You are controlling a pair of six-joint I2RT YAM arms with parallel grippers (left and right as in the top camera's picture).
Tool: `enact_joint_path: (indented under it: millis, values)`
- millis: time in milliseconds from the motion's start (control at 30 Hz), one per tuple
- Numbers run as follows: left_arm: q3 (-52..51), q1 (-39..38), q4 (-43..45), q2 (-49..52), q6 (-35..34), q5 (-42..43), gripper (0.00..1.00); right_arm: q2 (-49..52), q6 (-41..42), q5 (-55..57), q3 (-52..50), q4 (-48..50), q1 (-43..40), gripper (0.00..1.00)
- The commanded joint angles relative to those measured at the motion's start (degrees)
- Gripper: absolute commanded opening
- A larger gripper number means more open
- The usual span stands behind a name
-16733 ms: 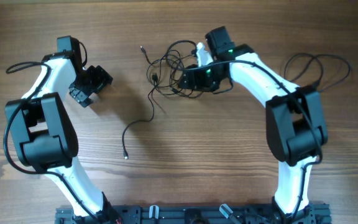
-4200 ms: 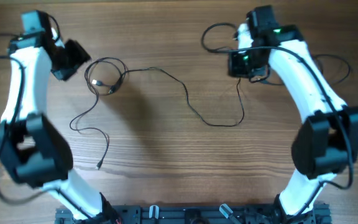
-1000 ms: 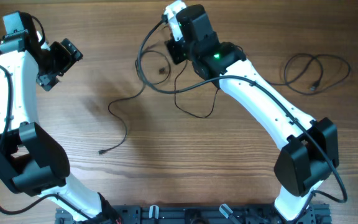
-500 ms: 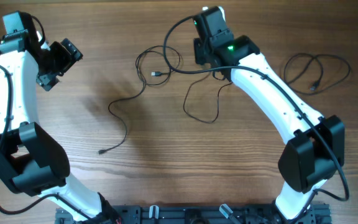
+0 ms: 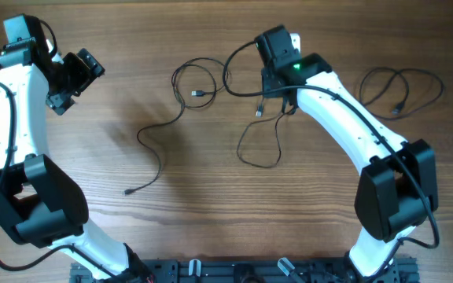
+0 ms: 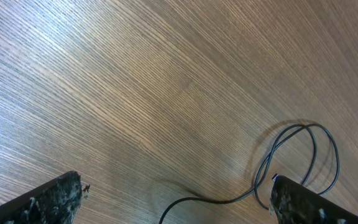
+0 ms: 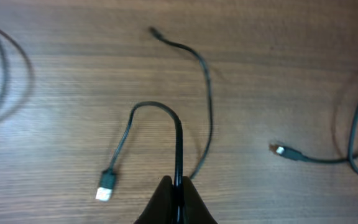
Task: Untangle cables
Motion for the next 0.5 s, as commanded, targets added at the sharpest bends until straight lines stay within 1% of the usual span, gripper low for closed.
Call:
enact_joint_path:
  millis: [0,167,200,233,267,367,467]
  values:
    - [-0.35,-0.02,0.0,0.35,0.31,-0.72,1.0,0.98,1.07,2.62,-3.34,0.26,-1.46,0.04]
    - [-0.35,0.0,-0.02,0.35,0.31,-0.72,1.0,0.98,1.07,2.23,-7.74,2.29,-3.32,0.06]
    - [-0.35,0.0,0.0,0.35,0.33,-0.72,1.0,1.01,1.03,1.86,-8.39,2.75,-3.69,0.08]
    - [-0.35,0.0,0.0,0.35,0.33,-0.72,1.0,1.01,1.03,1.2,-9.01,3.34,-4.0,0.15]
    - [-0.35,0.0,0.0,0.35,0.31,-0.72,1.0,1.01,1.07,0.39,-9.53,4.07,-4.24,0.17]
    - [-0.35,0.0,0.0,0.35,0.33,-0.72,1.0,1.01,1.07,-1.77,-11.06,6.32,-4.46,0.2]
    - [-0.35,0.0,0.0,0.35,0.33,-0.72,1.0,1.03,1.11,-2.67,-11.93,7.72,-4.46,0.28]
